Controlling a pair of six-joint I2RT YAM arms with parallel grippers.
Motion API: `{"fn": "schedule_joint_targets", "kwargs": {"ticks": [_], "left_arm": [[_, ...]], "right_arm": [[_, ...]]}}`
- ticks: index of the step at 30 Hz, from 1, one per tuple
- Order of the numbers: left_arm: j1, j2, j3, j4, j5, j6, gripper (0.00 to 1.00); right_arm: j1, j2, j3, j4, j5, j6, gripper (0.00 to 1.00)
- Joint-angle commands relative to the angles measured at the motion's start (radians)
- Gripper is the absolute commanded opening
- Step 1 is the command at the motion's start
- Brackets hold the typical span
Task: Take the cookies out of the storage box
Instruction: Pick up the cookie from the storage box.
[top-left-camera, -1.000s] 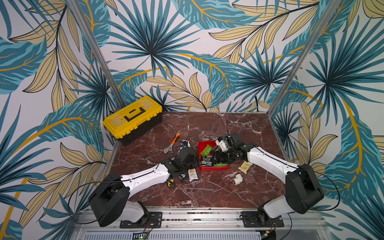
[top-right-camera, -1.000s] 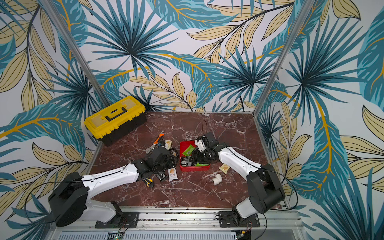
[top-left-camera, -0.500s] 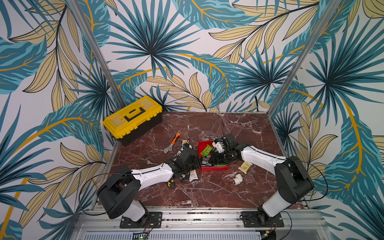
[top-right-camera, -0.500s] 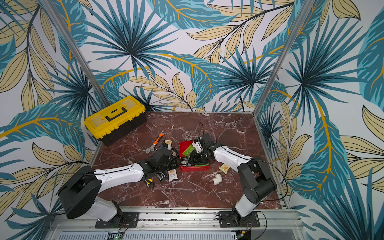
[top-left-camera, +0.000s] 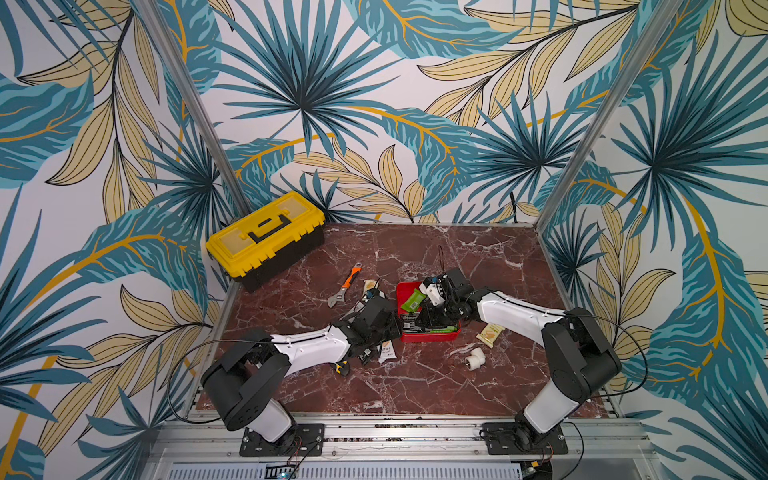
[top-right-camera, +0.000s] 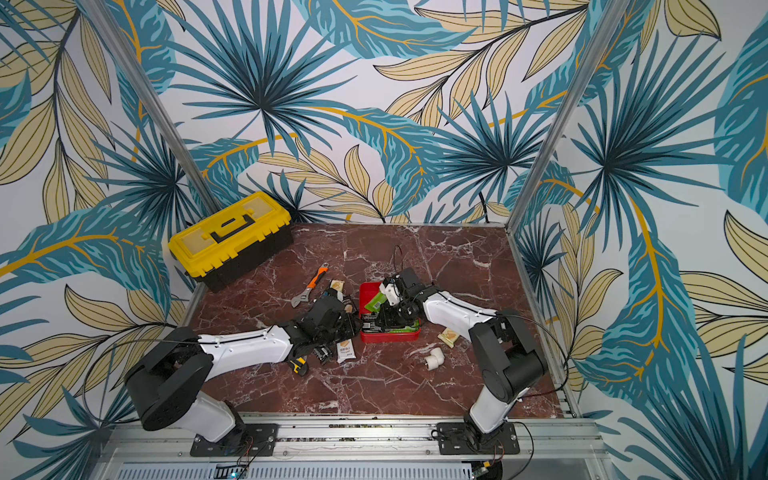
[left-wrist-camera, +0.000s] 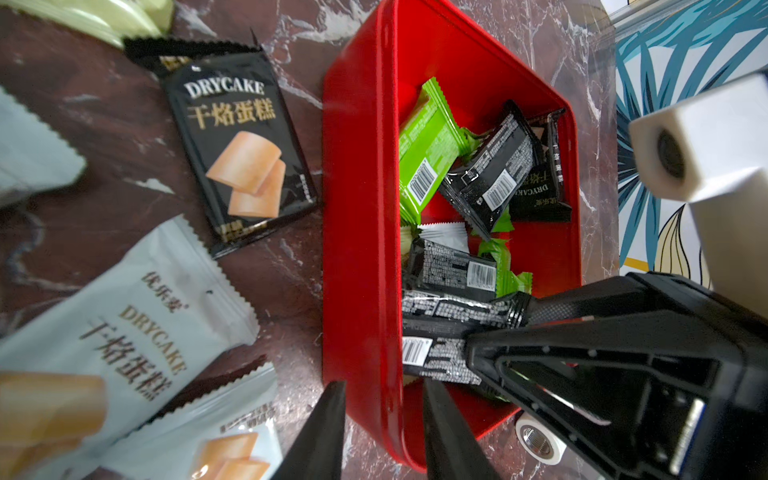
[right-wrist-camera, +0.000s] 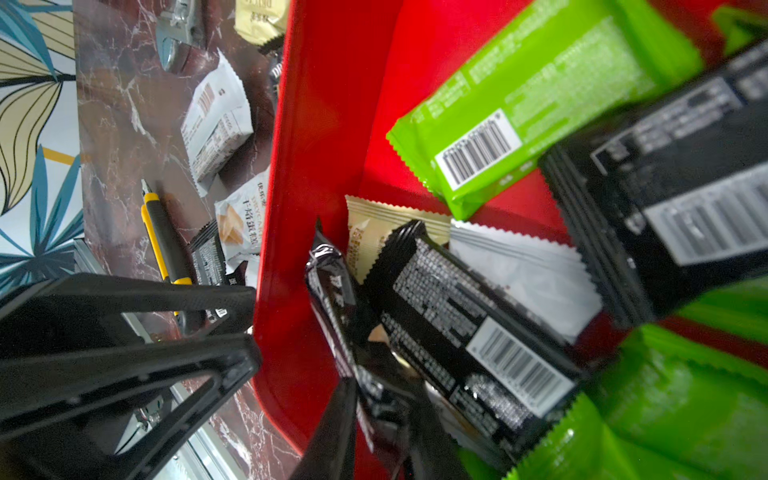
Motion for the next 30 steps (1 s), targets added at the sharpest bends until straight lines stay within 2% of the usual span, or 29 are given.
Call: {"fn": "schedule_joint_targets", "kwargs": {"ticks": [1,9,20,25,30], "left_arm": [[0.006,0.004,-0.027,0.025,0.004,0.0,0.36],[0.01,-0.043,-0.03,0.029,-0.009,-0.014,0.35],[0.009,-0.277,-0.032,-0.108,-0.193,-0.033,0.39],[0.013,-0.34,-0.047,-0.147,-0.245,-0.054,0.4],[0.013,-0.366,-0.091,-0.114,-0.262,-0.078,0.4]], "right_arm": [[0.005,-0.018,0.001,0.016,-0.014,-0.005,0.19],[0.005,-0.066,-0.014,0.027,-0.006,0.017,0.14],[0.004,-0.252,-0.066,-0.017,0.001,0.09,0.11],[0.027,-0.386,-0.175,-0.058,-0.015,0.155,0.11],[0.098,-0.507,-0.309,-0.092,0.011,0.234,0.11]]}}
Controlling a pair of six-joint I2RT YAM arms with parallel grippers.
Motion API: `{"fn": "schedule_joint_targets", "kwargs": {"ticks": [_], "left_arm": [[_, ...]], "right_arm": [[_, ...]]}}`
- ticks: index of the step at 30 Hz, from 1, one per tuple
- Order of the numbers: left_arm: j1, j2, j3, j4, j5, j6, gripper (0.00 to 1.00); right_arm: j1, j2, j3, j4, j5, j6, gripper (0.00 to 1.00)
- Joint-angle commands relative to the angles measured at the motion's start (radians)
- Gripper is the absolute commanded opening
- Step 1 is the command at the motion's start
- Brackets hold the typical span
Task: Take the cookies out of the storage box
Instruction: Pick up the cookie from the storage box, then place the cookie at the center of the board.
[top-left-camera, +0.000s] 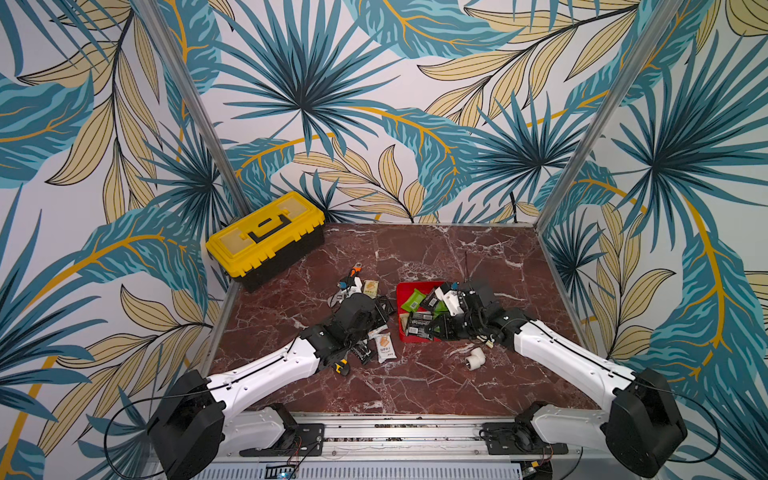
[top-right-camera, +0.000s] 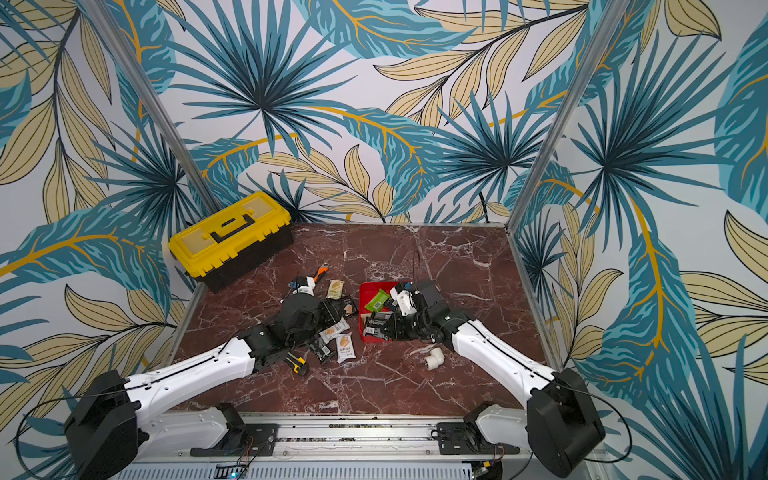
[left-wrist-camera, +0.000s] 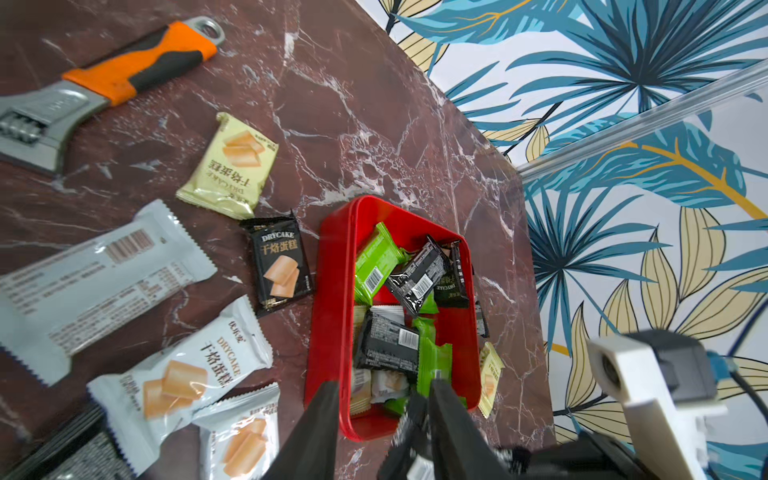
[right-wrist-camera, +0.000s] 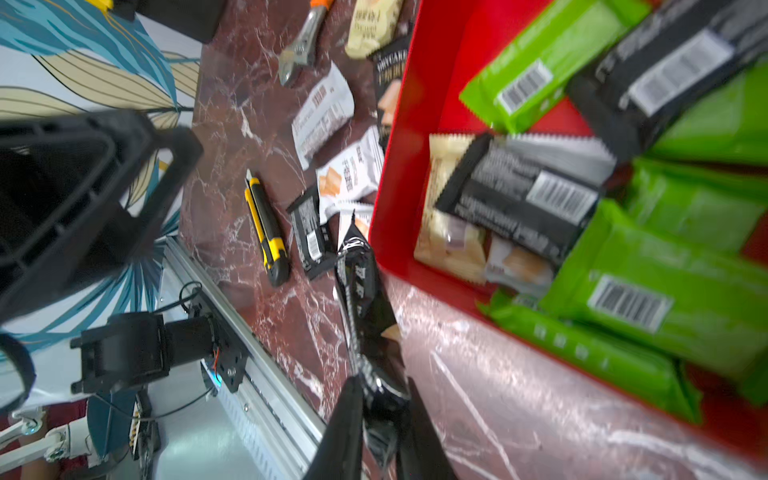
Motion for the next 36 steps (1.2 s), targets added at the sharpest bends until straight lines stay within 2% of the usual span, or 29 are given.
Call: {"fn": "schedule_joint_targets", "kwargs": {"ticks": [1,5,11,14,18,21,25,29,31,34,36], "left_arm": [[0.005,-0.015,-0.042,-0.008,-0.036,-0.024,0.4],[0.005,-0.007,-0.053,-0.005,-0.028,-0.033,0.4],[0.005,0.012,-0.048,-0.04,-0.009,-0.038,0.41],[0.005,0.013,-0.044,-0.065,-0.006,-0.033,0.41],[0.003,0.018,-0.013,-0.098,-0.003,0.018,0.44],[-0.001,0.033,0.03,-0.077,0.035,0.167,0.47],[-0.001,0.057,0.116,-0.083,0.086,0.466,0.54],[0.0,0.109,0.199,-0.094,0.138,0.79,0.59],[-0.001,0.143,0.239,-0.104,0.164,0.896,0.62],[0.0,0.207,0.313,-0.137,0.271,1.03,0.65],[0.0,0.253,0.371,-0.169,0.306,1.064,0.66]], "right_arm": [[0.045,-0.048,-0.09,-0.041,0.02,0.085,0.11],[0.095,-0.029,-0.159,0.056,0.05,0.163,0.11],[0.149,0.093,-0.163,0.147,0.156,0.219,0.13],[0.159,0.103,-0.171,0.13,0.221,0.217,0.21],[0.16,0.025,-0.169,0.029,0.285,0.193,0.42],[0.159,-0.066,-0.125,-0.094,0.343,0.157,0.49],[0.155,-0.152,-0.023,-0.225,0.483,0.103,0.53],[0.144,-0.117,0.13,-0.307,0.645,0.071,0.56],[0.141,-0.091,0.194,-0.342,0.729,0.08,0.56],[0.118,-0.057,0.302,-0.42,0.797,0.11,0.56],[0.114,-0.049,0.339,-0.448,0.849,0.124,0.56]]}}
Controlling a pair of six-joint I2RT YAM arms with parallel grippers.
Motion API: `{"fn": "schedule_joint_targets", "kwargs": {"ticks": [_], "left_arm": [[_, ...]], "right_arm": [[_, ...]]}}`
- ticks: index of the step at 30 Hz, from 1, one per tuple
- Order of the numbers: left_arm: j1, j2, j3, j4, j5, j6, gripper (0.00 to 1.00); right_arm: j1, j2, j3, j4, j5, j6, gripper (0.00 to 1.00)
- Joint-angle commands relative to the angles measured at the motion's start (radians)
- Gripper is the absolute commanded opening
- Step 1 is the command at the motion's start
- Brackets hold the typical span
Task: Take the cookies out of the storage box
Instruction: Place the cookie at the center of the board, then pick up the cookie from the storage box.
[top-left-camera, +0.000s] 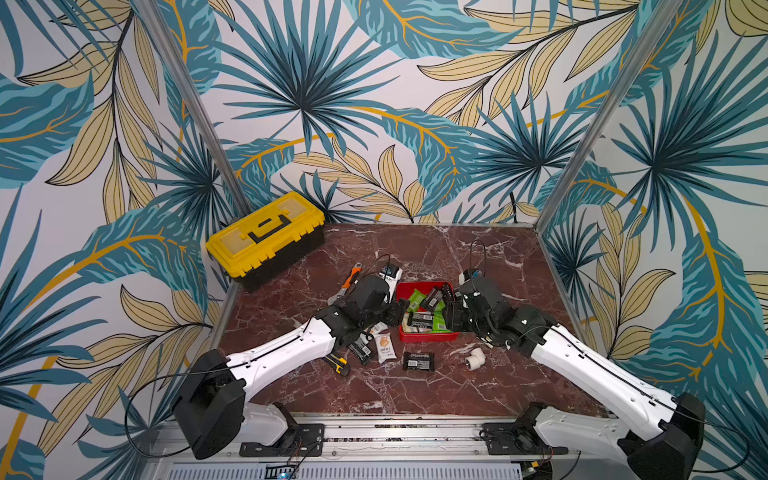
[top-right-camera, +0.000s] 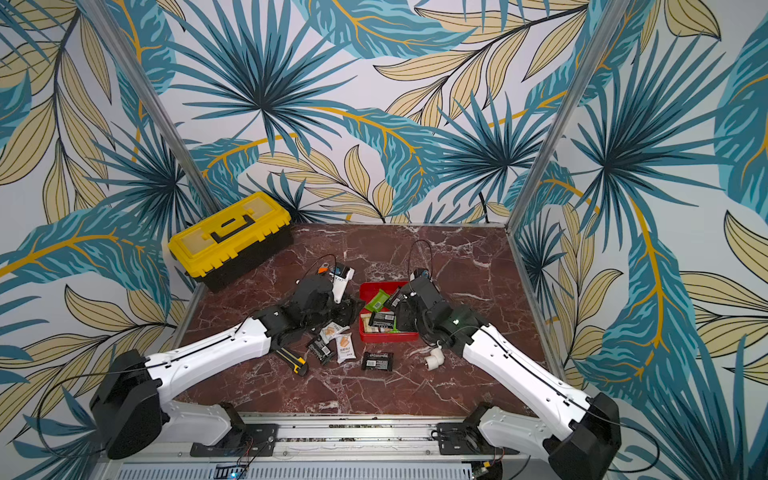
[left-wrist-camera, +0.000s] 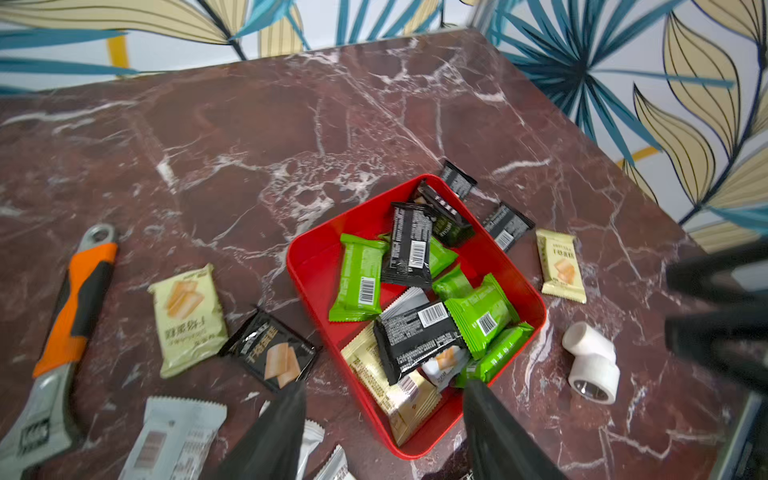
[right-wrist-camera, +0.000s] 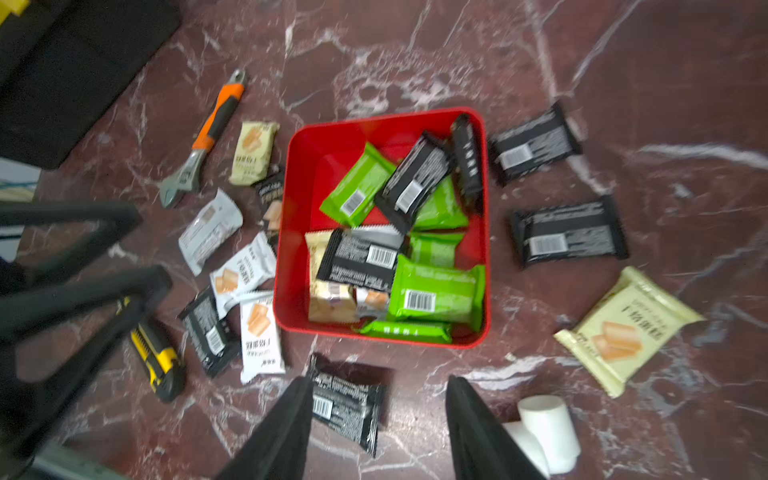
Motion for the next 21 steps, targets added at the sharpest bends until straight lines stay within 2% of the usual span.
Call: {"fn": "schedule_joint_targets", "kwargs": {"ticks": [1,4,8,15,21], "left_arm": [[0.0,0.072,0.125,-0.068,0.105,0.186,0.66],[-0.001,0.168,0.208,-0.083,0.14,0.123,0.68],[0.001,0.326,0.331,-0.145,0.171,0.045,0.68],[0.005,0.574,0.607,-0.362,0.163,0.062,0.71],[0.006,0.704,0.778,-0.492,0.127,0.051,0.74]], "right_arm": [[-0.01,0.012,0.048,-0.128,0.16,0.026,0.56],[-0.044,0.003,0.057,-0.167,0.174,0.086,0.56],[-0.11,-0.025,0.028,-0.183,0.13,0.141,0.56],[-0.186,-0.044,0.011,-0.183,0.093,0.129,0.58],[-0.206,-0.063,0.004,-0.182,0.108,0.134,0.6]]}}
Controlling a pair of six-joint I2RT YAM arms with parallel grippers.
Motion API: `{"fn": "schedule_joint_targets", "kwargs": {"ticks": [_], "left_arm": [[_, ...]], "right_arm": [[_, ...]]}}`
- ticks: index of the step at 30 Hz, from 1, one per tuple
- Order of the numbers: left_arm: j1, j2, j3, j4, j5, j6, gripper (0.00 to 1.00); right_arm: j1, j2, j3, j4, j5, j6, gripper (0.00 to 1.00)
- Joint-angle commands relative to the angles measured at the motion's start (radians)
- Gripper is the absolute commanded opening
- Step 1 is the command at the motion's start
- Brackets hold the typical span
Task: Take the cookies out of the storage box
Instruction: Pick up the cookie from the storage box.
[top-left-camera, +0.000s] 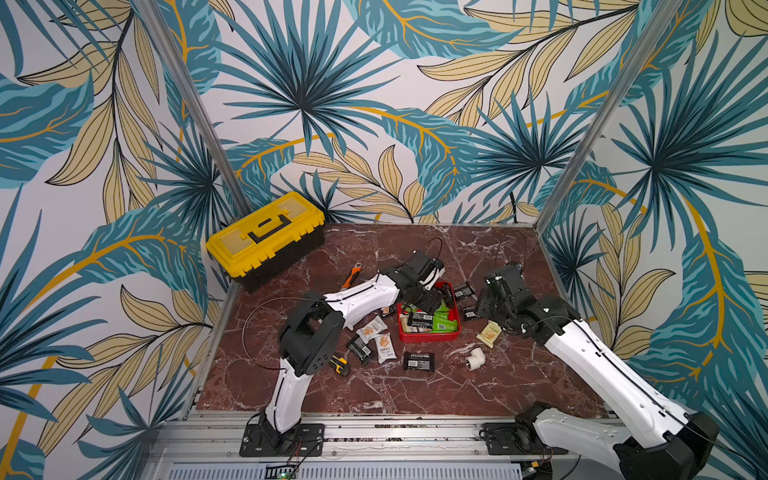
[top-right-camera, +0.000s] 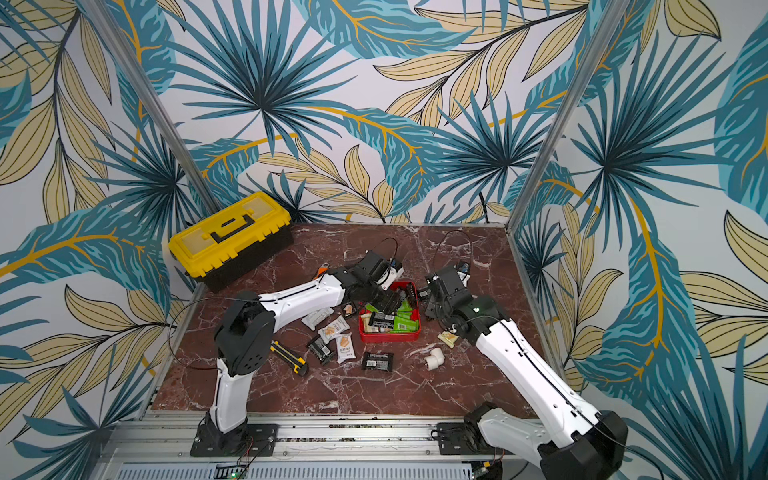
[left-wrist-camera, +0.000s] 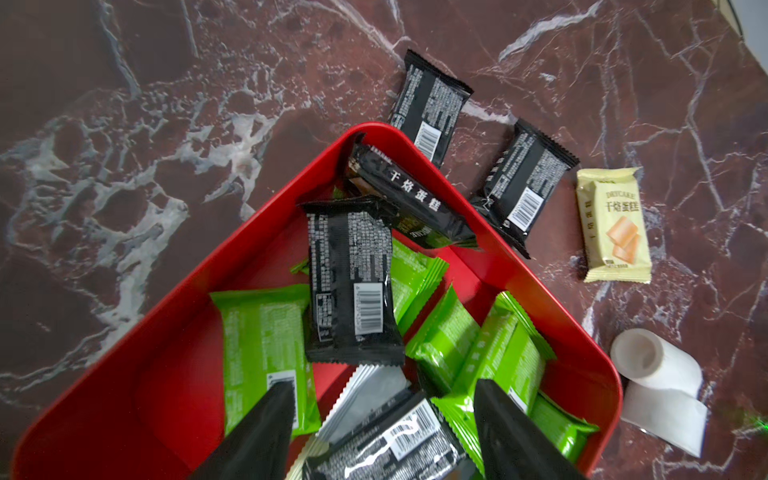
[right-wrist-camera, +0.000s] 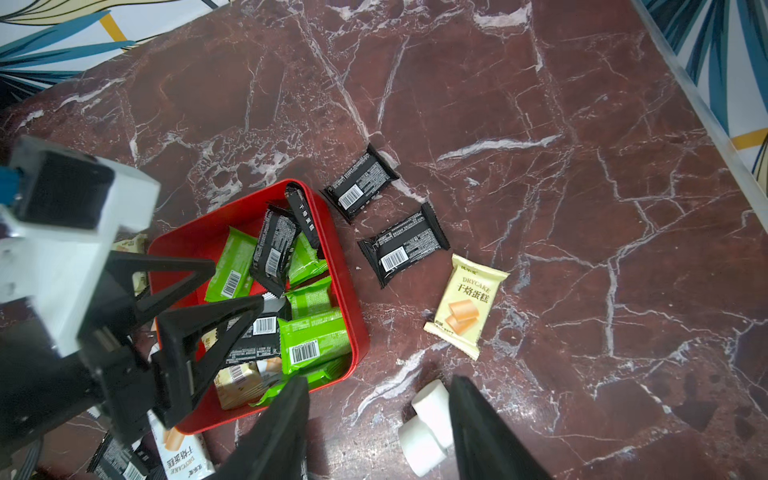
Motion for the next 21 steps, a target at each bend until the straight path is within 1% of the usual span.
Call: {"fn": "schedule_joint_targets", "kwargs": {"ticks": [1,5,10,16,21], "left_arm": [[0.007,0.037,0.099,-0.109,-0.025,-0.005,0.74],[0.008,0.096,0.16,-0.145,0.002,-0.005,0.75],[0.008,0.15,0.218,-0.128,0.003,-0.013,0.75],[0.008,0.19,0.26,-0.072,-0.014,-0.008,0.73],[0.01,0.237,0.315,-0.067,-0.016,-0.004,0.69]], "right_arm": [[-0.012,-0.019,-0.025,-0.021,0.008,0.013,0.6],[-0.017,-0.02,-0.022,-0.023,0.01,0.004,0.6],[-0.019,-0.027,-0.021,-0.023,0.008,0.007,0.6],[-0.02,-0.022,-0.018,-0.022,-0.012,0.003,0.6],[-0.02,-0.023,-0.015,-0.023,-0.023,-0.003,0.6]]}}
